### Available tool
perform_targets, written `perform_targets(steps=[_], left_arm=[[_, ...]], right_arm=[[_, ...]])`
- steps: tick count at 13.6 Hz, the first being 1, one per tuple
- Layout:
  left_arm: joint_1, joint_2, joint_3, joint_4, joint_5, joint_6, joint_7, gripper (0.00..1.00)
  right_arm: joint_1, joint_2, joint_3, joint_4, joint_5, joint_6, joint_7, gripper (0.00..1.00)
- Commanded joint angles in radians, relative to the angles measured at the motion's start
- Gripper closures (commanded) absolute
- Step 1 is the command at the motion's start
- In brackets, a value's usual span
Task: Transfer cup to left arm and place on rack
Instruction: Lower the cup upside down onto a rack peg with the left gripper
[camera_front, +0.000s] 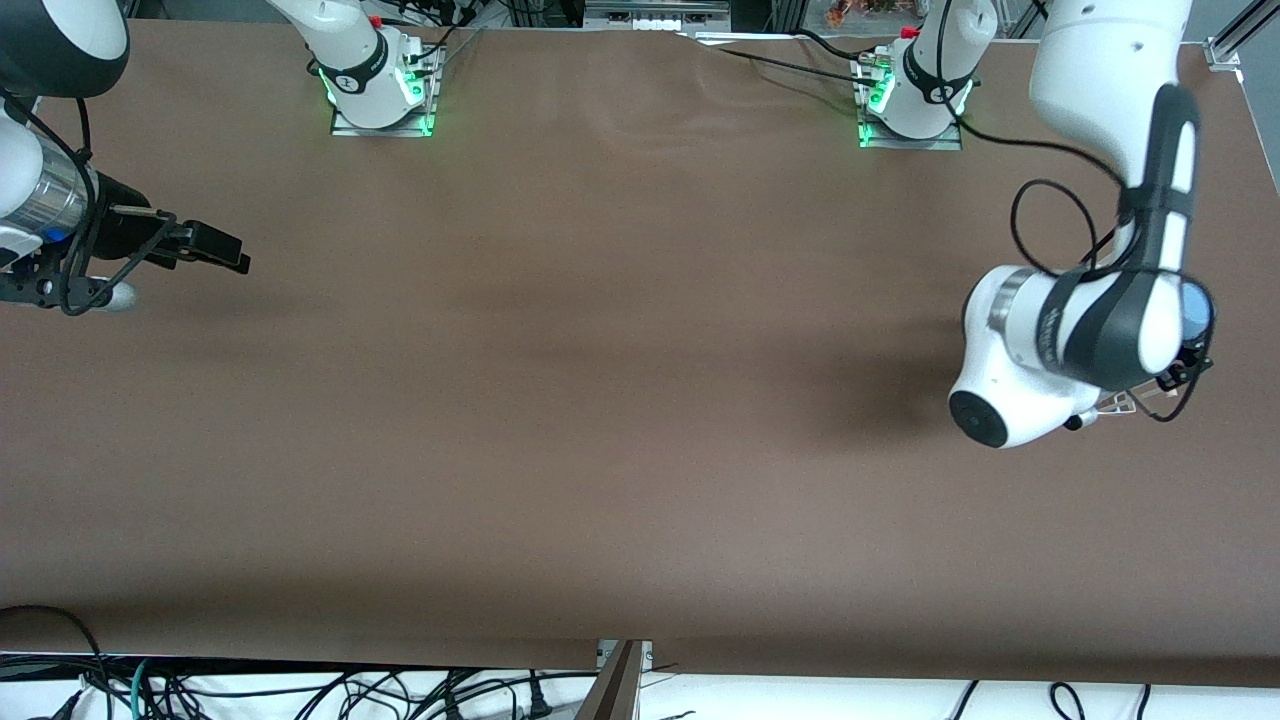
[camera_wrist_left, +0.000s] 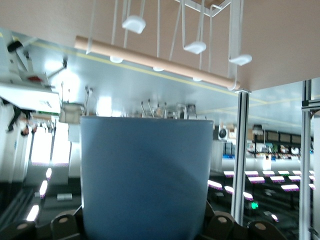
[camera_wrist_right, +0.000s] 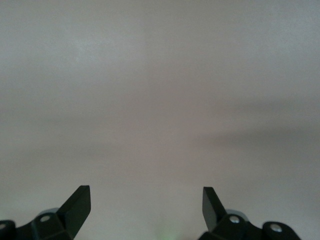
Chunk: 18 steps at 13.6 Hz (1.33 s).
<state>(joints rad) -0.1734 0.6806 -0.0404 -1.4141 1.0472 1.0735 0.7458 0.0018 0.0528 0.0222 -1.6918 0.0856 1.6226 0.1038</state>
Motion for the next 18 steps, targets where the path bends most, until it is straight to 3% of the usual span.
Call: perform_targets(steps=[1,3,5,9,18], left_arm=[[-0.014,0.022,0.0,-0.041,0.043,0.0,-0.04,1.0],[-0.002,0.007,0.004,-0.135,0.065,0.083,-0.042,1.0],[-0.002,0.002,0.002,-0.173,0.096,0.086,-0.058,1.0],[0.057,0.008,0.002,-0.189,0.126,0.163,-0.123,1.0],[0.086,0.02,0.0,-0.204,0.134,0.215,-0.152,1.0]], right_arm=[[0.003,-0.014,0.011,-0.002,-0.042,0.002,-0.004,0.01],[0.003,-0.01,0.015,0.006,-0.055,-0.01,-0.013,0.01],[0.007,0.007,0.015,0.015,-0.058,-0.006,-0.015,0.01],[0.009,0.01,0.016,0.041,-0.052,-0.009,-0.016,0.01],[0.023,0.033,0.016,0.063,-0.046,-0.012,-0.001,0.01]])
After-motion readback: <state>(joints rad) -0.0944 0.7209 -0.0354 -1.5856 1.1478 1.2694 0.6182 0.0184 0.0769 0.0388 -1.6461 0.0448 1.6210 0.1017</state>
